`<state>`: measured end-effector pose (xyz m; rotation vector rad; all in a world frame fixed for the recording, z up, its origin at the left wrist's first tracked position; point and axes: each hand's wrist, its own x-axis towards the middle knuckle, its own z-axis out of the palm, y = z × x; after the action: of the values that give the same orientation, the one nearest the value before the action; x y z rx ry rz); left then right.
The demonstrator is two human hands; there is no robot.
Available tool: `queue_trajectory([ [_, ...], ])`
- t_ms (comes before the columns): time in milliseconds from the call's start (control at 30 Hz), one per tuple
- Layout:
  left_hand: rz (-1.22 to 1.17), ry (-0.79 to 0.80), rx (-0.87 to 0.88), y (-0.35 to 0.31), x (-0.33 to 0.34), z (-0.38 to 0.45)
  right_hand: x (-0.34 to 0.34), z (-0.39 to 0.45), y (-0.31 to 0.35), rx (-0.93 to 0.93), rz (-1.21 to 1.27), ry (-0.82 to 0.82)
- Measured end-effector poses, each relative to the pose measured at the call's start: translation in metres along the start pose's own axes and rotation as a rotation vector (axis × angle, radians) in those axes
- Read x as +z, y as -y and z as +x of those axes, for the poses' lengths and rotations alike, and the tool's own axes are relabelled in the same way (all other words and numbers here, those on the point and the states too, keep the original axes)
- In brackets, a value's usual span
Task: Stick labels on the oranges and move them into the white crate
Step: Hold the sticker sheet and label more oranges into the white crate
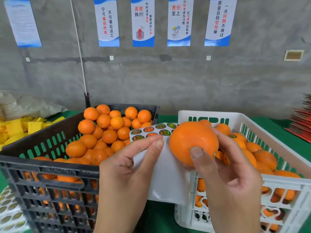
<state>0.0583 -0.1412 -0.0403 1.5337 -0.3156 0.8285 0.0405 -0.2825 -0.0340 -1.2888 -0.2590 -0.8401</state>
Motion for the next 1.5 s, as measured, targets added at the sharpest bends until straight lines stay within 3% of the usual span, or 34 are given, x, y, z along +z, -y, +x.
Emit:
queue_trajectory([
  [200,-0.015,0.127,-0.061,0.003,-0.007,0.003,0.004,0.000,-0.004,0.053,0.088,0.015],
  [633,-0.046,0.064,-0.012,-0.003,-0.004,0.001,0.007,-0.004,-0.002,0.039,0.100,0.006],
  [800,-0.065,0.056,-0.058,-0.007,-0.004,0.001,0.010,-0.004,0.001,0.026,0.103,-0.050],
  [1300,-0.157,-0.054,-0.261,-0.006,-0.001,0.005,0.009,-0.008,-0.004,0.085,0.063,0.028],
  [1367,-0.159,-0.066,-0.239,-0.005,0.002,0.004,0.014,0.005,-0.005,0.168,0.073,-0.001],
  [1467,-0.182,-0.097,-0.216,-0.008,0.005,0.005,0.020,0.009,-0.009,0.532,0.150,0.104],
  [1500,-0.192,-0.123,-0.215,-0.009,0.006,0.005,0.020,0.008,-0.007,0.520,0.135,0.131],
])
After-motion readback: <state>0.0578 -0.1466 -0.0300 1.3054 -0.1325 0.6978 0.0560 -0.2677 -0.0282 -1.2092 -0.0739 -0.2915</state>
